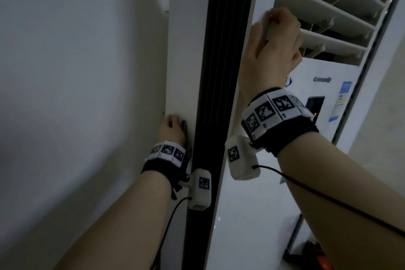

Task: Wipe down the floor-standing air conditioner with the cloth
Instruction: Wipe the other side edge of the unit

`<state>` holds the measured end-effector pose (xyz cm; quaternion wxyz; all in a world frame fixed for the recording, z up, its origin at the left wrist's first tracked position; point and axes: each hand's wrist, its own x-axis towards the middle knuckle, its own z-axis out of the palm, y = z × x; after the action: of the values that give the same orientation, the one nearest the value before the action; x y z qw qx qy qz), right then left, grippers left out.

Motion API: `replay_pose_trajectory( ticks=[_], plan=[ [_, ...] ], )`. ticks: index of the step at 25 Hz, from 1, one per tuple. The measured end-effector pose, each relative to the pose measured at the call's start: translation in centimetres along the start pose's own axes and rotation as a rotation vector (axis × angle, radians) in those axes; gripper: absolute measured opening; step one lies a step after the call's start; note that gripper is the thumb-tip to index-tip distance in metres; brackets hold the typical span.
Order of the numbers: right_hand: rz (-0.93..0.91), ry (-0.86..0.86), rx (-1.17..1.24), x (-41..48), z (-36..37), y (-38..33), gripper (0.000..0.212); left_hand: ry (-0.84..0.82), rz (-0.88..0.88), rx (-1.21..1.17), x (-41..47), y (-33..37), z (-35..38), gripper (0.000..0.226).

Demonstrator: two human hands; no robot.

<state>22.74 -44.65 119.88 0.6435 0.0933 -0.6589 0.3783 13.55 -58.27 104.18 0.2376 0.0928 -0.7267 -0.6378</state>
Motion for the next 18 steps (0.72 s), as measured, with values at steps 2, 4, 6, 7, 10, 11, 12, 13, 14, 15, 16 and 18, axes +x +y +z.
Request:
replay_pose_trajectory(
  ticks=[2,4,6,7,10,11,12,13,14,15,16,18],
  plan=[
    [0.005,-0.005,0.021,0.1,0.1,-0.2,0.029,0.014,0.117,-0.052,1.1,2.5,-0.3,0.041],
    [0.002,-0.009,0.040,0.1,0.1,-0.3,0.028,-0.016,0.061,-0.004,1.6,1.8,-0.1,0.044],
    [-0.012,0.001,0.054,0.0,0.2,-0.3,0.026,-0.055,-0.059,0.204,0.7,-1.6,-0.1,0.041],
    [-0.021,0.008,0.068,-0.1,0.2,-0.2,0.026,-0.110,-0.123,0.363,0.0,-3.4,-0.3,0.038],
    [-0.046,0.007,0.116,0.1,0.4,0.0,0.027,-0.146,-0.221,0.505,-0.6,-6.0,-0.8,0.036],
    [-0.055,0.006,0.116,0.2,0.4,0.1,0.028,-0.147,-0.210,0.460,-0.8,-5.3,-0.9,0.036],
    [-0.061,0.005,0.112,0.2,0.4,0.1,0.030,-0.109,-0.214,0.323,-0.9,-4.4,-0.9,0.035],
    [-0.063,-0.005,0.114,0.2,0.3,0.2,0.031,-0.093,-0.204,0.222,-1.1,-3.2,-1.0,0.032],
    [-0.062,-0.021,0.119,0.3,0.2,0.2,0.032,-0.078,-0.164,0.116,-1.3,-2.4,-1.0,0.027],
    [-0.056,-0.042,0.122,0.4,0.1,0.2,0.033,-0.075,-0.132,0.044,-1.9,-1.3,-1.3,0.022],
    [-0.047,-0.068,0.118,0.6,0.0,0.1,0.033,-0.070,-0.096,-0.012,-2.5,-0.3,-1.6,0.019],
    [-0.042,-0.101,0.111,0.7,-0.4,-0.1,0.034,-0.062,-0.028,-0.132,-3.7,1.5,-2.3,0.014]
  ],
)
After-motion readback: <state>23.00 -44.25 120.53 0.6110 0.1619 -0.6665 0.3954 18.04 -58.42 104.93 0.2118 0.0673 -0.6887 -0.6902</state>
